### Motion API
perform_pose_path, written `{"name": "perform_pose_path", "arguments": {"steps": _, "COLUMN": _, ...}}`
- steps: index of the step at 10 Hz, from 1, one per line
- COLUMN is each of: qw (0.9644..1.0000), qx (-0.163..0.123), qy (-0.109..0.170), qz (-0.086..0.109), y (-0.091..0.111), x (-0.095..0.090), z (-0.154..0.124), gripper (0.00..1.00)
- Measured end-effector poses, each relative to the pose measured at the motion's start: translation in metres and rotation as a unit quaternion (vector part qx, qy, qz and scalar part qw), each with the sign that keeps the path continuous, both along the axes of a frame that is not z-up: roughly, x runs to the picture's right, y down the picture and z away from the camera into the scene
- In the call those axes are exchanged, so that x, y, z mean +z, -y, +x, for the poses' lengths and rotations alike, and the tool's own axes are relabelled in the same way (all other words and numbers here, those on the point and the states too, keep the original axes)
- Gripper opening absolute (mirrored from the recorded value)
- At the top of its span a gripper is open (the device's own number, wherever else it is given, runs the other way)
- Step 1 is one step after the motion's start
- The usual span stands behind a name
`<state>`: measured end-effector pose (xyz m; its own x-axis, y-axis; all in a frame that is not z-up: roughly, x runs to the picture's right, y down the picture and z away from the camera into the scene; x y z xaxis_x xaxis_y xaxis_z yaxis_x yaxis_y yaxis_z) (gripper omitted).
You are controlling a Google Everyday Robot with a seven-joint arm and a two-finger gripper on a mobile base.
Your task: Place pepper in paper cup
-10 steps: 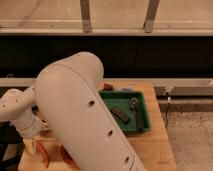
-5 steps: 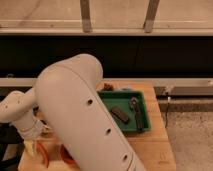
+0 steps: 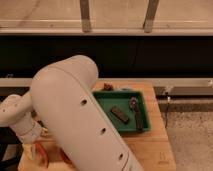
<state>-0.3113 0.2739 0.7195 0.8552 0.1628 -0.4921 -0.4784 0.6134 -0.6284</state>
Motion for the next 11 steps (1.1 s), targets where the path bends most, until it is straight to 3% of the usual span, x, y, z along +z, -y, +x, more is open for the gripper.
{"name": "perform_pose_path", "arguments": {"steps": 6, "qw": 0.9992, "qx": 0.006, "qy": -0.037, "qz": -0.015, "y": -0.012, "x": 0.023, "z": -0.009, "gripper": 0.80}}
{"name": "perform_pose_path", "arguments": {"steps": 10, "qw": 0.9987, "qx": 0.019, "qy": -0.044, "qz": -0.017, "y": -0.014, "x": 0.031, "z": -0.017, "gripper": 0.79}}
{"name": "perform_pose_path", "arguments": {"steps": 11, "qw": 0.9987, "qx": 0.018, "qy": -0.045, "qz": -0.016, "y": -0.013, "x": 0.032, "z": -0.020, "gripper": 0.75}}
